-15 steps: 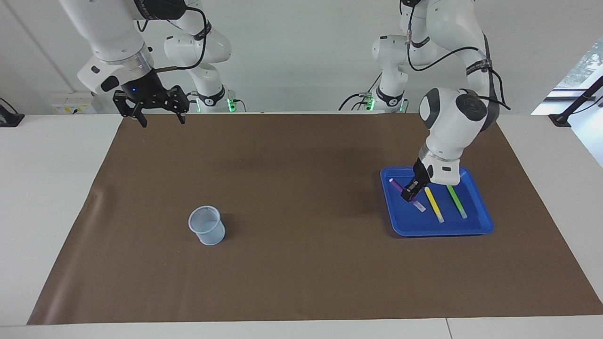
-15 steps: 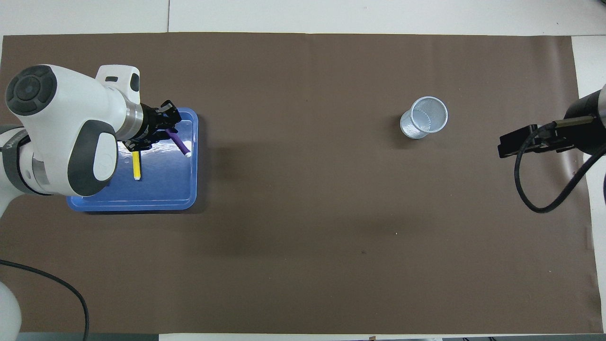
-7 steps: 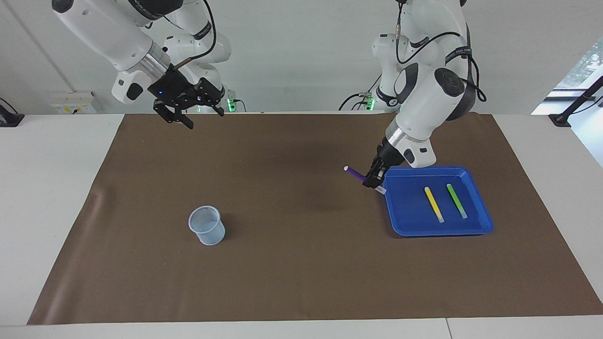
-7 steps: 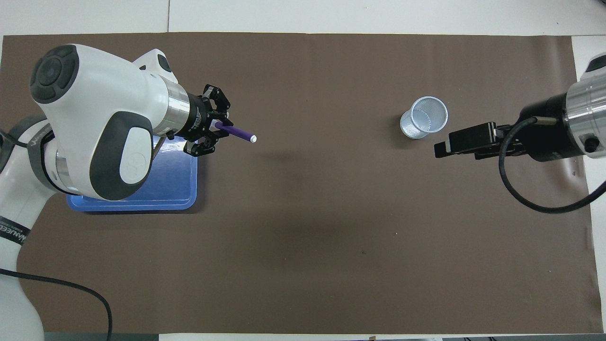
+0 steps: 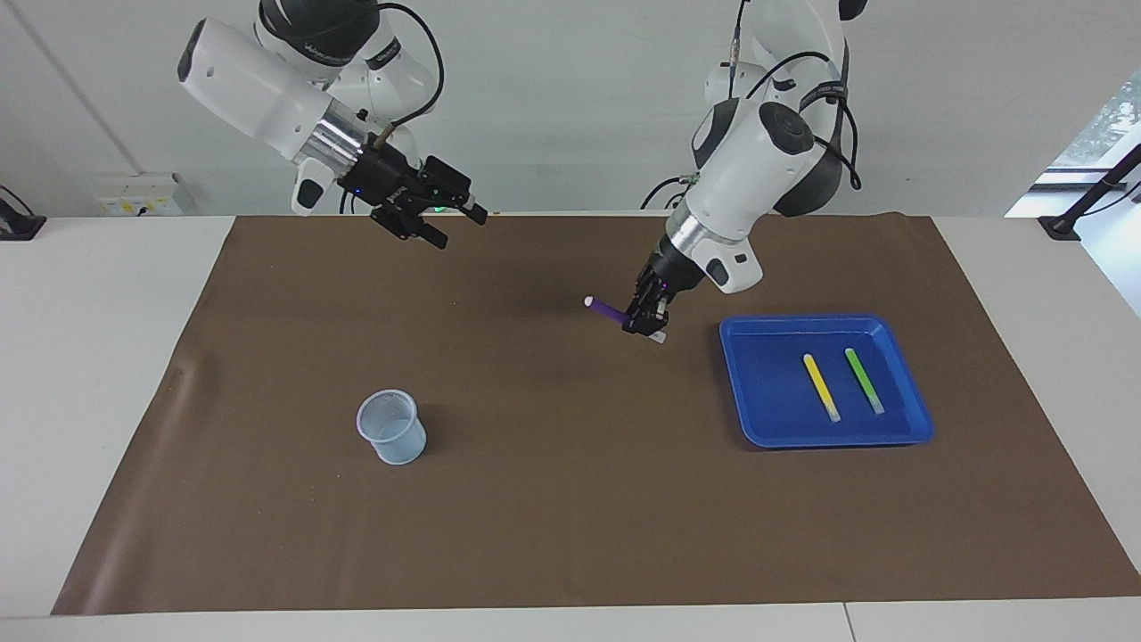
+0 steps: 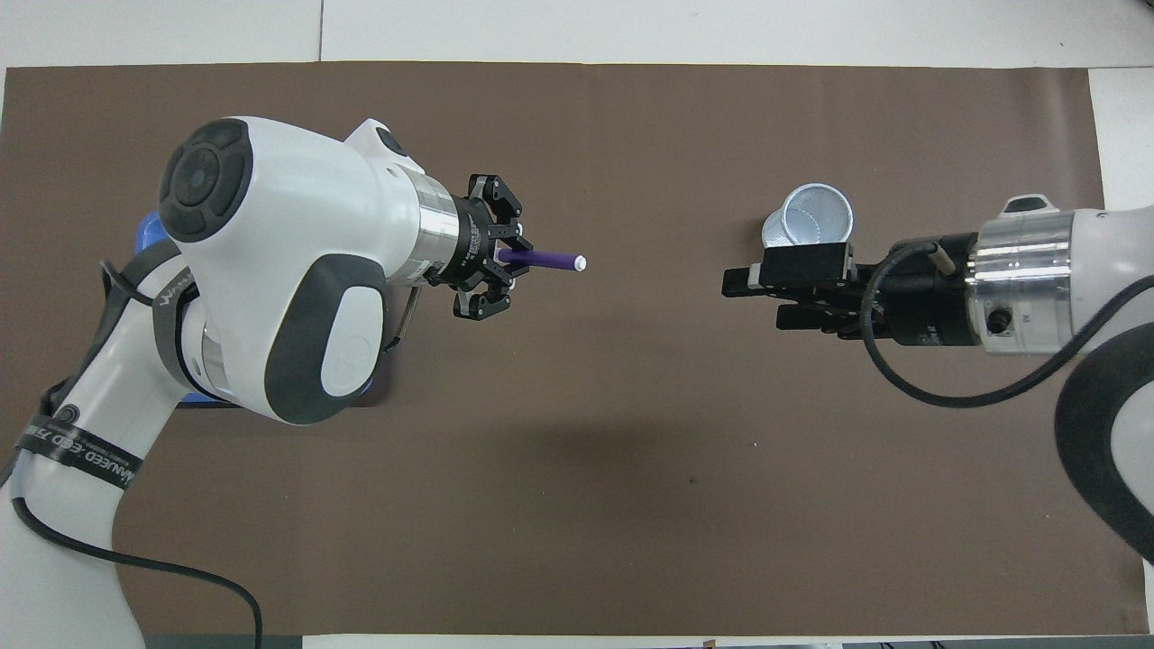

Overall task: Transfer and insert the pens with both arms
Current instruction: 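Lift the purple pen with the left gripper while the right gripper approaches, then grasp the purple pen tip with the right gripper, then open the left gripper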

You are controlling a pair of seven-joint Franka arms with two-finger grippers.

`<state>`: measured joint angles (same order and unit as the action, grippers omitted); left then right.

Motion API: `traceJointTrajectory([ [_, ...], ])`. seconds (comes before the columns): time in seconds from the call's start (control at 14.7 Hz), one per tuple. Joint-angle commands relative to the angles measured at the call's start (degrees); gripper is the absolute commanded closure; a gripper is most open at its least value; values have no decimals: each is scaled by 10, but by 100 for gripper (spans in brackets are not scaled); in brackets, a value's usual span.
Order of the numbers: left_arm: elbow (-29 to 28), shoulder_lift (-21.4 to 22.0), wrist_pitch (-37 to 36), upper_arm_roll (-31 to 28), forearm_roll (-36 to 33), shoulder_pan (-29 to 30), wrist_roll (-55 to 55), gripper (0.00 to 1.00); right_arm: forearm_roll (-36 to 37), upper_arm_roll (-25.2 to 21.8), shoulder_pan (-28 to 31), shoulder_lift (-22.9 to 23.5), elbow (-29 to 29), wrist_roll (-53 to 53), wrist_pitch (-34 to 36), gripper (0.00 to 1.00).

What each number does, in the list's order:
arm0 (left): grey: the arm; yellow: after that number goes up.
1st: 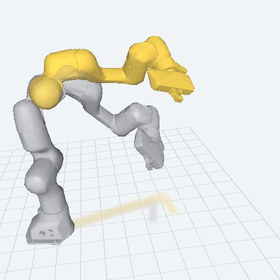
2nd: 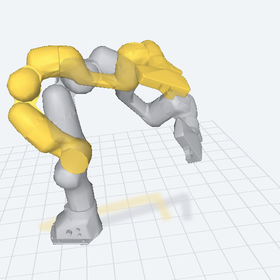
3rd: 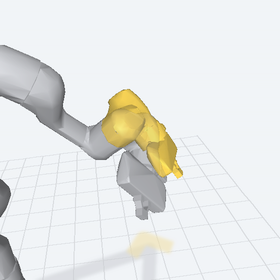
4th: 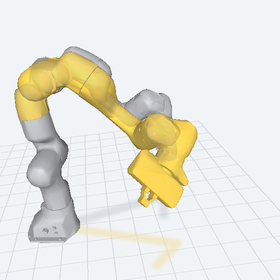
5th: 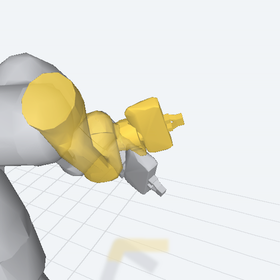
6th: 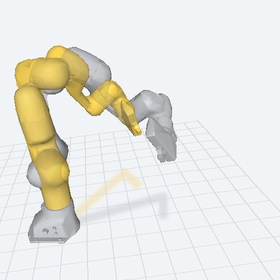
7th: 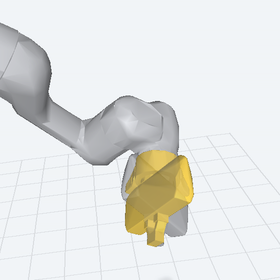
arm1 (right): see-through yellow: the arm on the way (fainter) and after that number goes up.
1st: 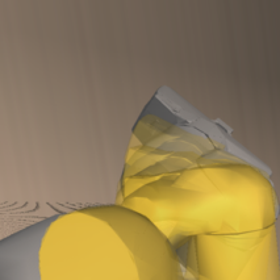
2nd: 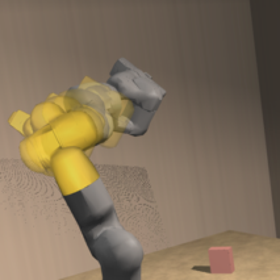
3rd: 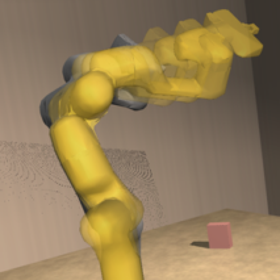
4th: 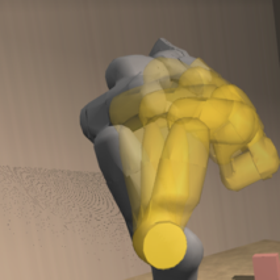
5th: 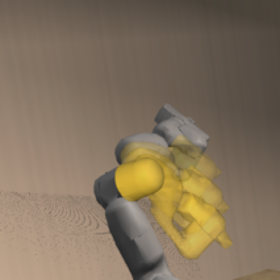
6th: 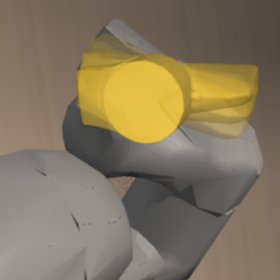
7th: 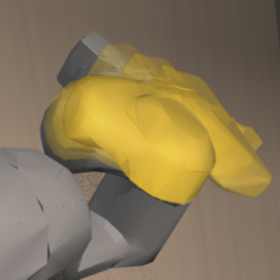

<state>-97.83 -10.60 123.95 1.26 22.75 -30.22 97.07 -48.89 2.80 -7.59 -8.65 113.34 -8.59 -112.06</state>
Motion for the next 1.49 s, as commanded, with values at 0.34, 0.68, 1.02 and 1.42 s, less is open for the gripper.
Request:
traceJointTrajectory([
  [0.34, 22, 2, 24, -9, 13, -52, 74, 100, -61, 0, -38, 62, 13, 0, -69, 1],
  [0.68, 18, 9, 25, -3, 14, -63, 74, 100, -105, 0, -39, 64, 1, -7, -69, 6],
  [1.02, 17, 9, 26, -3, 14, -69, 76, 100, -105, 0, -51, 64, 1, -7, -77, 28],
  [1.42, 17, 10, 26, -3, 14, -69, 76, 100, -105, 0, -51, 65, 1, -7, -79, 48],
])
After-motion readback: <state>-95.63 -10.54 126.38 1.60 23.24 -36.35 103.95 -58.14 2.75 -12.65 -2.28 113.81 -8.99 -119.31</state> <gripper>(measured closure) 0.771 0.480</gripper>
